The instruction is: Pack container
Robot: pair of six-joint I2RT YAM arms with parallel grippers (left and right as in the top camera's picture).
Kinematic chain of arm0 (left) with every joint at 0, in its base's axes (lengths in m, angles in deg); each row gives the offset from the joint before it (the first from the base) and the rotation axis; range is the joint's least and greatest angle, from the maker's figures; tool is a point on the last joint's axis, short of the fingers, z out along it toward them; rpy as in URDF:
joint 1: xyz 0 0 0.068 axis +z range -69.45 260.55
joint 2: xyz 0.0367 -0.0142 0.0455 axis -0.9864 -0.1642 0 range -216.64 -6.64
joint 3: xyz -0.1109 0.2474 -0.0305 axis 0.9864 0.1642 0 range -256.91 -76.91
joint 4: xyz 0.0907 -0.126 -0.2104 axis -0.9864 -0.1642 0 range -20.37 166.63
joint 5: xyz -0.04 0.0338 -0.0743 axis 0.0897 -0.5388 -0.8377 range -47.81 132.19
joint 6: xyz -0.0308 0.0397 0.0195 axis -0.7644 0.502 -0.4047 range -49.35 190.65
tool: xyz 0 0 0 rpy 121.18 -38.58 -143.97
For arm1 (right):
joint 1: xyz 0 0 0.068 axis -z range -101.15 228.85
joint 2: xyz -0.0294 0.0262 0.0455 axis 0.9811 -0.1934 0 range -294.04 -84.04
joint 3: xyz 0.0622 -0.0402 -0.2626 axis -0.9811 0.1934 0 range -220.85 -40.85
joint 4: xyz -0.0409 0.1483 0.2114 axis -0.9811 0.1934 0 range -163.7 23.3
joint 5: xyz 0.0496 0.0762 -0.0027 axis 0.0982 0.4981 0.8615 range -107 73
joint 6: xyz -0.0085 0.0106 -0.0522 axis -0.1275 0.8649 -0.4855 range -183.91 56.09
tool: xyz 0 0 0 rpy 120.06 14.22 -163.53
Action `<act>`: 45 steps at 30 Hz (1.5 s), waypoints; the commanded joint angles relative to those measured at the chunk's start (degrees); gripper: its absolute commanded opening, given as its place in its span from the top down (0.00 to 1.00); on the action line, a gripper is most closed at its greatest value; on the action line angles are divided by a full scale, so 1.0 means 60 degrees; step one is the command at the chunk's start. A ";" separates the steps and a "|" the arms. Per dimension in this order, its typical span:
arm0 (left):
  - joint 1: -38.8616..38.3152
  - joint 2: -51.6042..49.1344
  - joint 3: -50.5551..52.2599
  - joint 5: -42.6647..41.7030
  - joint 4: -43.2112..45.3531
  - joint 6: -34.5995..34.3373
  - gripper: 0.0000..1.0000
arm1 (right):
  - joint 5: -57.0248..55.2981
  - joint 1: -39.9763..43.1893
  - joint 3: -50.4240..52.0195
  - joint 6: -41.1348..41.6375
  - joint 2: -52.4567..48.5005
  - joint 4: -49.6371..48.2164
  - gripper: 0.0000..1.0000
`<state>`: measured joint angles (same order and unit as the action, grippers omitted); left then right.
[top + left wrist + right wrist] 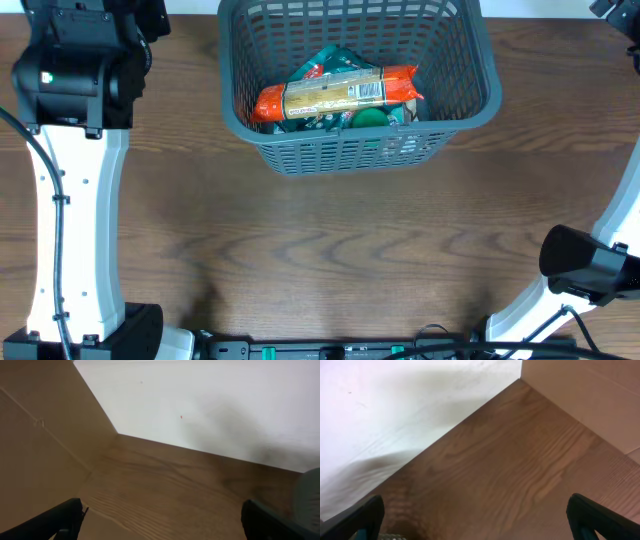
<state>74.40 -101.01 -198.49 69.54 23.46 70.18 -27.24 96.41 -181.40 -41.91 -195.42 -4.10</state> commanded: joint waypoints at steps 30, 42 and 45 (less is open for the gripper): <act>0.0062 0.2765 0.0408 -0.0681 -0.0280 -0.0153 0.02 | -0.0040 0.0007 -0.0018 0.0117 0.0087 0.0018 0.01; 0.0062 0.7278 0.4517 -0.0991 0.0051 -0.0951 0.01 | -0.0040 0.0007 -0.0018 0.0117 0.0087 0.0018 0.01; 0.0062 0.8386 0.5992 -0.0991 0.0546 -0.1169 0.01 | -0.0040 0.0007 -0.0018 0.0117 0.0087 0.0018 0.01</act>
<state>74.46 -54.36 -168.44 64.38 25.67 65.90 -27.24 96.41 -181.40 -41.89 -195.42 -4.10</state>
